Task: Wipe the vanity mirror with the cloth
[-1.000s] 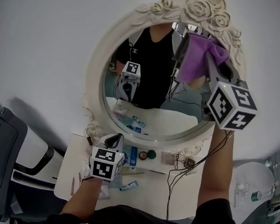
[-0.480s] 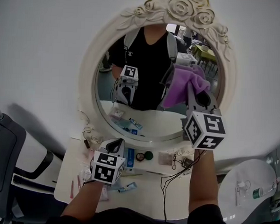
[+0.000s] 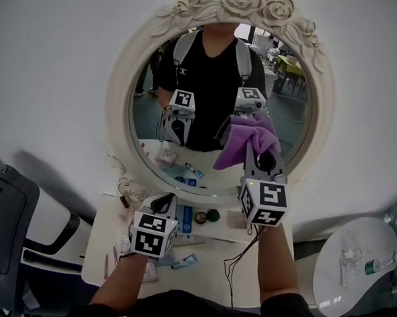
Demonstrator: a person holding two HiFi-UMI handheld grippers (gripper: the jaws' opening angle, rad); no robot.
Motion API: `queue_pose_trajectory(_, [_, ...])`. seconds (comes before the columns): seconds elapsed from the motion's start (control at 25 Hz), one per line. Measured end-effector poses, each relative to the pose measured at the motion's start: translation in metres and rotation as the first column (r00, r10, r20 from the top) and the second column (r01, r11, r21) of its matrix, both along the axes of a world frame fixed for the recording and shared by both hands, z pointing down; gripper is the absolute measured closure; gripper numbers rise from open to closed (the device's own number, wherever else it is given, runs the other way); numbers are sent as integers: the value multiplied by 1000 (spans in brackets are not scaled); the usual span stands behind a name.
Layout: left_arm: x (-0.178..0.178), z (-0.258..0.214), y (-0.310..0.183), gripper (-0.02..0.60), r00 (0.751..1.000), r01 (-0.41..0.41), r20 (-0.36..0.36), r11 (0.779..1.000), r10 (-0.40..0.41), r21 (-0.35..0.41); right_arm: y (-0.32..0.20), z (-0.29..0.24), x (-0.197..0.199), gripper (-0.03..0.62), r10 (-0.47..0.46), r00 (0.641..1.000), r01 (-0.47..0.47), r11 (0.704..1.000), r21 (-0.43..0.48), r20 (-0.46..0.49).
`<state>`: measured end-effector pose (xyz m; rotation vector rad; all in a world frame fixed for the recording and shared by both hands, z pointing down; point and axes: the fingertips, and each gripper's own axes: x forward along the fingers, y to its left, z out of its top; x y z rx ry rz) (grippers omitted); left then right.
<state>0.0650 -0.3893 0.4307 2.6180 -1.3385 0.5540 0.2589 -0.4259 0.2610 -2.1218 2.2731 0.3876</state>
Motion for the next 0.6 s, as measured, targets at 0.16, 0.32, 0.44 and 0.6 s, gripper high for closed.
queue_pose_trajectory(0.16, [-6,0,-2,575,1000,18,-3,1000,-18,-3,-3,49,-6,545,13,1000,-14,997,-74,-14])
queue_pose_trajectory(0.32, [-9,5,-1,575,1000,15,16,1000,-15,-9,-4,80,-12,545,64,995,-71,994,-82,-81])
queue_pose_trajectory(0.44, [-12,9,0,575,1000,18,17,1000,-17,-16,-5,110,-14,545,46,998,-52,986,-158,-43])
queue_pose_trajectory(0.6, [-14,10,2,575,1000,19,18,1000,-19,-19,-9,148,-21,545,20,1000,-25,970,-242,-23])
